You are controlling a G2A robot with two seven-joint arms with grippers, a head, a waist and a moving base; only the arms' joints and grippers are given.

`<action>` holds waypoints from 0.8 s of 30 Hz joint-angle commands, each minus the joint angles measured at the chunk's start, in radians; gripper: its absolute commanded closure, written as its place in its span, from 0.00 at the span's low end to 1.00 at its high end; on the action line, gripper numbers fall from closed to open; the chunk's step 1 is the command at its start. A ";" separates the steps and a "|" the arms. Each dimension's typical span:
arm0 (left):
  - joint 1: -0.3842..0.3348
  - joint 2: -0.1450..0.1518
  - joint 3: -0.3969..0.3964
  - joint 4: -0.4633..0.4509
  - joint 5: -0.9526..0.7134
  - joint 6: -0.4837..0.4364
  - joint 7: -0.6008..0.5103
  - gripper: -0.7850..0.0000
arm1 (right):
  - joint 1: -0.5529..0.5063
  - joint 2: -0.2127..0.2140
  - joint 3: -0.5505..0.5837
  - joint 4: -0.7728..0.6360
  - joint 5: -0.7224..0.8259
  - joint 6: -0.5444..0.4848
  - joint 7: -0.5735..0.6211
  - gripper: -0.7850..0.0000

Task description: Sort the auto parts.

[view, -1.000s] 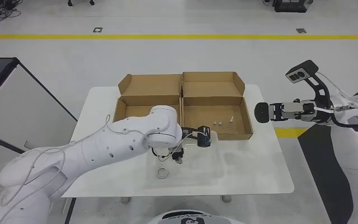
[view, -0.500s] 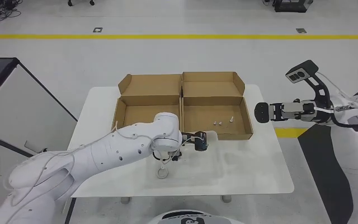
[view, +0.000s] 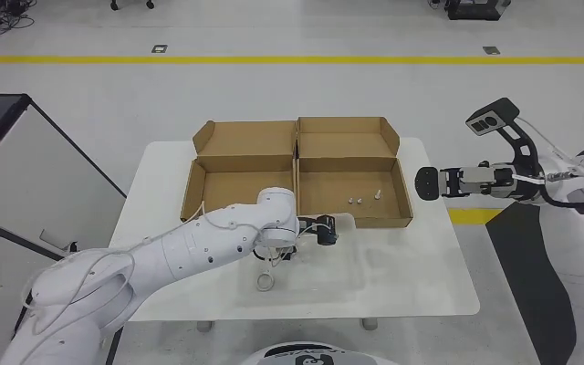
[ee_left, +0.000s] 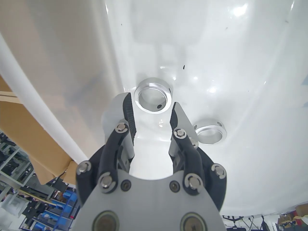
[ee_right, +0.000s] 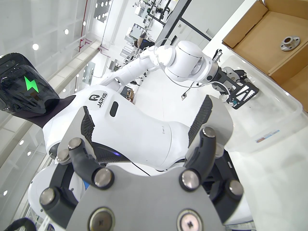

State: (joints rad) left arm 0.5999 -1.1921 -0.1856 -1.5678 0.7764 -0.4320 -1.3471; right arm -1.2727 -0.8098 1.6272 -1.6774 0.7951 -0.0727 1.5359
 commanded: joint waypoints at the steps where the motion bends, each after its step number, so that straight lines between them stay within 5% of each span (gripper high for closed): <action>1: 0.004 -0.003 -0.001 0.007 0.015 0.001 0.004 0.58 | 0.000 0.000 0.000 0.000 0.000 0.000 0.000 0.00; 24: 0.037 -0.033 -0.025 0.068 0.061 -0.015 -0.003 0.63 | 0.000 0.000 0.000 0.000 0.000 0.000 0.000 0.00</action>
State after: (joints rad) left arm 0.6355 -1.2233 -0.2092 -1.5023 0.8376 -0.4442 -1.3502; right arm -1.2727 -0.8098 1.6272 -1.6774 0.7951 -0.0727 1.5359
